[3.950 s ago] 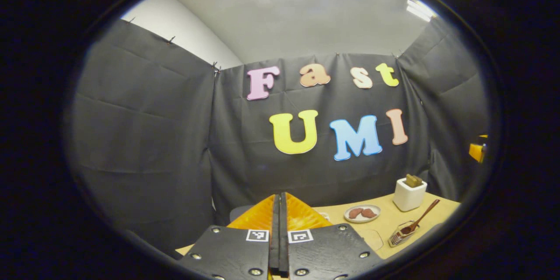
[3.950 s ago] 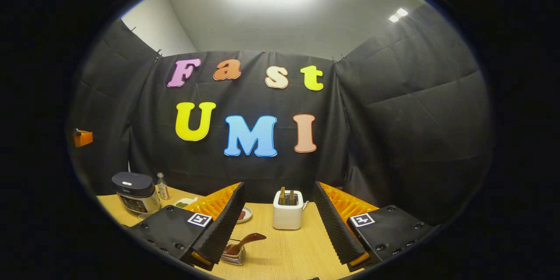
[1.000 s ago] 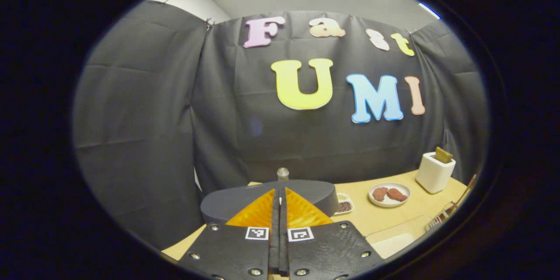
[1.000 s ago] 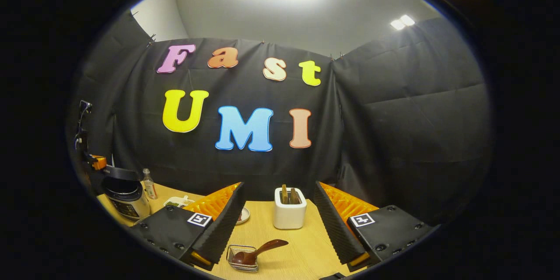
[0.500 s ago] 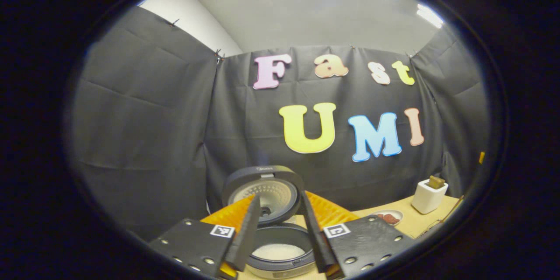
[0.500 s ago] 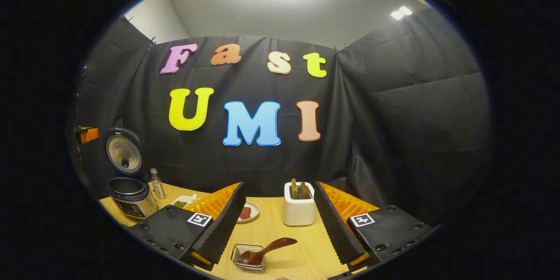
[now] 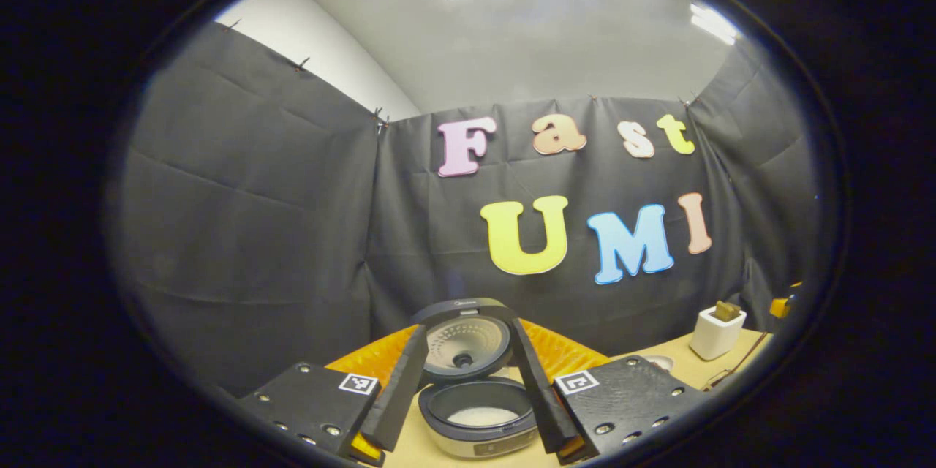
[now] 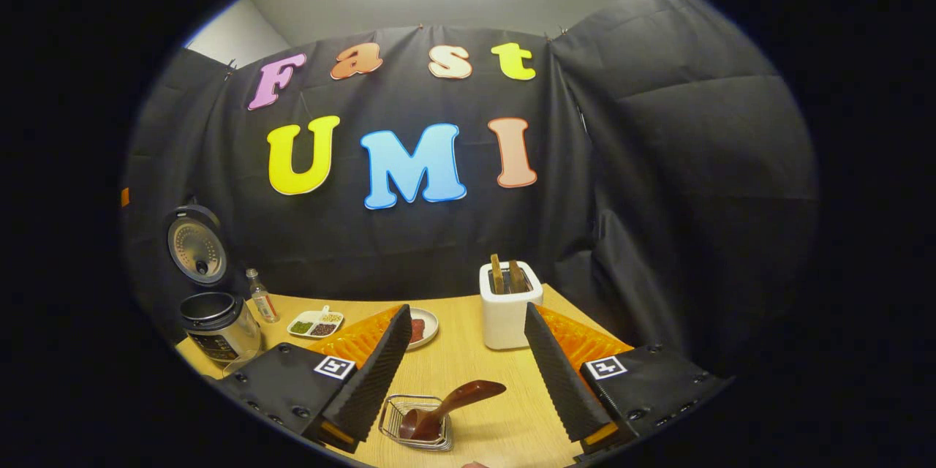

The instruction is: Close the left gripper, press the button to open the rice cooker; take a wooden spoon from the chopstick holder with the right hand, scoop a spoonful of rice and pour it into the rice cooker, then put the wooden spoon back into the chopstick holder.

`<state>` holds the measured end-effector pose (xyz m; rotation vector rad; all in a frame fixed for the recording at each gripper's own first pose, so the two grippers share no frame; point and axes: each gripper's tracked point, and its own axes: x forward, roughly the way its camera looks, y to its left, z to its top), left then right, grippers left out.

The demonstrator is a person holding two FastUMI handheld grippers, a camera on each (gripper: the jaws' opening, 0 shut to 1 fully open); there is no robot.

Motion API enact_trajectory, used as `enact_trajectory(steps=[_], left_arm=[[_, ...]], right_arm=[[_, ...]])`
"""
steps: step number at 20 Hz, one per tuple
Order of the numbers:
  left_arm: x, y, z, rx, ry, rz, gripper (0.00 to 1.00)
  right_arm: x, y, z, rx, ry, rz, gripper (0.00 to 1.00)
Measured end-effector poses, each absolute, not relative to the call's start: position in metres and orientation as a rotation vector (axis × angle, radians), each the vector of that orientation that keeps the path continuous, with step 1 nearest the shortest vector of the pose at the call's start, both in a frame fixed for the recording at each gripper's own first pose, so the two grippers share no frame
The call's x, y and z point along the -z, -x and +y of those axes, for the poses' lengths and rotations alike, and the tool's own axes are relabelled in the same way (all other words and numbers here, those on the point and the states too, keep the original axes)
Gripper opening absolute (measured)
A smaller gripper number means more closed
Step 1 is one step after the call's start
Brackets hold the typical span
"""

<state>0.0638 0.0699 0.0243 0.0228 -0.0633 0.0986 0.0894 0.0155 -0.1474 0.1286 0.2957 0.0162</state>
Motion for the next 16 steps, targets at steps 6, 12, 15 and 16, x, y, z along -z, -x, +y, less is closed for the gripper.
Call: enact_trajectory(steps=[6, 12, 15, 16], left_arm=[[-0.025, -0.041, 0.089, -0.160, -0.032, -0.046, 0.71], [-0.021, -0.029, 0.102, -0.197, -0.042, -0.030, 0.71], [-0.017, -0.027, 0.104, -0.198, -0.047, -0.017, 0.72], [-0.015, -0.026, 0.106, -0.199, -0.052, -0.015, 0.72]], right_arm=[[0.205, -0.094, 0.017, -0.008, -0.220, 0.441, 0.98], [0.253, -0.081, 0.033, -0.026, -0.340, 0.594, 0.89], [0.271, -0.075, 0.045, -0.040, -0.398, 0.657, 0.88], [0.275, -0.071, 0.047, -0.045, -0.415, 0.672, 0.84]])
